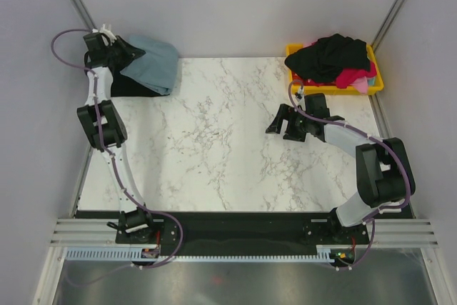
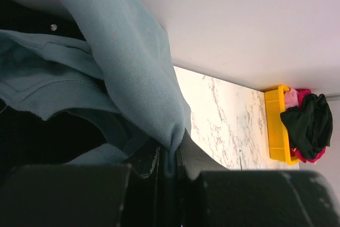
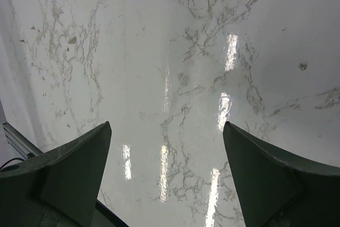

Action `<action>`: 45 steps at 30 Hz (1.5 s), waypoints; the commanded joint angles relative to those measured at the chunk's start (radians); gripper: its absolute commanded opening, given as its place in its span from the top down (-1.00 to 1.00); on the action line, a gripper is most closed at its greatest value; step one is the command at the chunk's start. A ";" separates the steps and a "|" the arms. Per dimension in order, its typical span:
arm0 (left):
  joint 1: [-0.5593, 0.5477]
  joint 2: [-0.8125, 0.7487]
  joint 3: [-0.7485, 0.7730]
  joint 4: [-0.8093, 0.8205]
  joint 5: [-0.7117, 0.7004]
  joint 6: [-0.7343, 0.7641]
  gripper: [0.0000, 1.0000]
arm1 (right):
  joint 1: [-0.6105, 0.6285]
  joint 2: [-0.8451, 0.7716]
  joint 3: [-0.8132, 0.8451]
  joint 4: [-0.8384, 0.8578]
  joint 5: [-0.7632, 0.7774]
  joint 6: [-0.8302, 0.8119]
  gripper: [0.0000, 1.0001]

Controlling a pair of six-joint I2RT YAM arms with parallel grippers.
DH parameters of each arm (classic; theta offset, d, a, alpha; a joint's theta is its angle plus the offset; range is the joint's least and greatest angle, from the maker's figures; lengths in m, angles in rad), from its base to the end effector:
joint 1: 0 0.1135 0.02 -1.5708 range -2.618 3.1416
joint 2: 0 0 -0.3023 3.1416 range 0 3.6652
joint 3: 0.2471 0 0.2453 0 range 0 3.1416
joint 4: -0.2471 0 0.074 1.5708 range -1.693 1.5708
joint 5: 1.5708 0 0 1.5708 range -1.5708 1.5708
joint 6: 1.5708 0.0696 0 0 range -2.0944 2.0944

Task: Fold and stack the t-shirts
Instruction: Neatly place the folded tshirt to the corner

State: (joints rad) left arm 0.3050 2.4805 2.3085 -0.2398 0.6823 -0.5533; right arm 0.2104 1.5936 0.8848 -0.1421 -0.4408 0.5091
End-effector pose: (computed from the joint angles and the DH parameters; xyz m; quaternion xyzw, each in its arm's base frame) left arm 0.6051 0.1445 0.2663 -0.1615 0.7932 -0.3417 0.4774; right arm 0.3232 0.0994 0.2035 0.0598 0.9146 0.3125 0.2497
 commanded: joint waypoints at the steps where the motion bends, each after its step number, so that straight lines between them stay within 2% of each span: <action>1: 0.040 -0.058 0.077 0.036 0.025 -0.039 0.88 | 0.004 -0.014 -0.001 0.035 -0.024 0.002 -0.89; 10: 0.117 0.058 0.166 0.027 0.005 -0.042 0.81 | 0.004 -0.003 -0.001 0.030 -0.021 0.000 -0.89; 12: 0.128 0.070 0.149 0.020 -0.013 -0.050 0.71 | 0.004 0.000 0.002 0.030 -0.022 0.000 -0.89; 13: 0.134 0.075 0.141 0.010 -0.018 -0.050 0.56 | 0.004 0.005 0.002 0.032 -0.022 0.000 -0.89; 14: 0.137 0.083 0.137 0.002 -0.023 -0.046 0.04 | 0.004 0.006 0.003 0.030 -0.024 0.000 -0.90; 15: 0.138 0.095 0.140 -0.006 -0.018 -0.042 -0.08 | 0.004 0.011 0.005 0.030 -0.026 0.003 -0.89; 16: 0.147 0.112 0.140 -0.030 -0.020 -0.042 -0.37 | 0.004 0.014 0.005 0.030 -0.026 0.002 -0.89; 17: 0.152 0.119 0.141 -0.048 -0.032 -0.043 -0.56 | 0.004 0.016 0.005 0.030 -0.027 0.003 -0.90; 19: 0.175 0.118 0.135 -0.101 -0.085 -0.049 -0.74 | 0.004 0.014 0.005 0.030 -0.027 0.000 -0.89; 20: 0.184 0.112 0.123 -0.116 -0.102 -0.066 -0.93 | 0.003 0.014 0.003 0.027 -0.027 0.000 -0.89; 23: 0.217 0.066 0.085 -0.134 -0.151 -0.079 -0.99 | 0.004 0.012 0.002 0.027 -0.030 -0.001 -0.90; 26: 0.218 0.011 0.095 -0.173 -0.231 -0.010 -0.99 | 0.009 0.016 0.002 0.026 -0.035 0.000 -0.90; 27: 0.215 -0.006 0.091 -0.200 -0.313 0.013 -0.99 | 0.009 0.016 0.002 0.029 -0.035 0.002 -0.89; 32: 0.134 -0.104 0.060 -0.240 -0.542 0.225 -0.93 | 0.012 0.005 0.002 0.029 -0.035 -0.001 -0.90; 33: 0.103 -0.136 0.049 -0.246 -0.646 0.233 -0.91 | 0.014 0.006 0.002 0.032 -0.035 -0.001 -0.90; 37: 0.002 -0.167 0.063 -0.248 -0.874 0.311 -0.91 | 0.015 0.000 0.002 0.033 -0.042 0.000 -0.90; 38: -0.012 -0.169 0.084 -0.247 -0.889 0.320 -0.91 | 0.017 -0.003 0.000 0.032 -0.042 0.000 -0.90; 40: -0.024 -0.181 0.086 -0.245 -0.828 0.277 -0.90 | 0.017 -0.006 -0.001 0.030 -0.041 0.000 -0.90; 43: -0.049 -0.192 0.083 -0.233 -0.771 0.224 -0.70 | 0.017 0.000 0.000 0.032 -0.039 -0.003 -0.90; 44: -0.056 -0.190 0.080 -0.219 -0.742 0.217 -0.70 | 0.017 0.000 0.000 0.033 -0.038 -0.003 -0.90; 45: -0.058 -0.183 0.074 -0.204 -0.633 0.205 -0.69 | 0.017 0.003 0.000 0.033 -0.036 -0.003 -0.90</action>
State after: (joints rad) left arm 0.2466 2.3329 2.3600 -0.4866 -0.0441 -0.3256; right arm 0.2207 1.6047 0.8845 -0.1349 -0.4664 0.5114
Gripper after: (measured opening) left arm 0.852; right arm 0.949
